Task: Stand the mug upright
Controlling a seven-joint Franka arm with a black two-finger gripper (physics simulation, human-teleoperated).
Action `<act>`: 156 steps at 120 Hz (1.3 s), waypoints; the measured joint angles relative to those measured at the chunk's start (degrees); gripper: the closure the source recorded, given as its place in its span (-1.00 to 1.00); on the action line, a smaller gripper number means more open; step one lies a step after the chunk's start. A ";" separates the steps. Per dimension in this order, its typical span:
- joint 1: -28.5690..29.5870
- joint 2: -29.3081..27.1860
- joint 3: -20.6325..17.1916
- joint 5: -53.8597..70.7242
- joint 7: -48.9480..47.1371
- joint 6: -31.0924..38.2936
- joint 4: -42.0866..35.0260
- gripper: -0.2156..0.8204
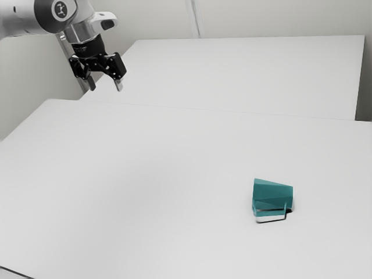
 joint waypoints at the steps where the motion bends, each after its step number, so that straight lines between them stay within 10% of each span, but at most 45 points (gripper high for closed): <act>1: -0.01 0.00 0.01 0.00 0.00 0.00 0.00 -0.54; 156: -4.77 0.04 -1.37 -51.27 27.08 31.98 -31.02 -0.54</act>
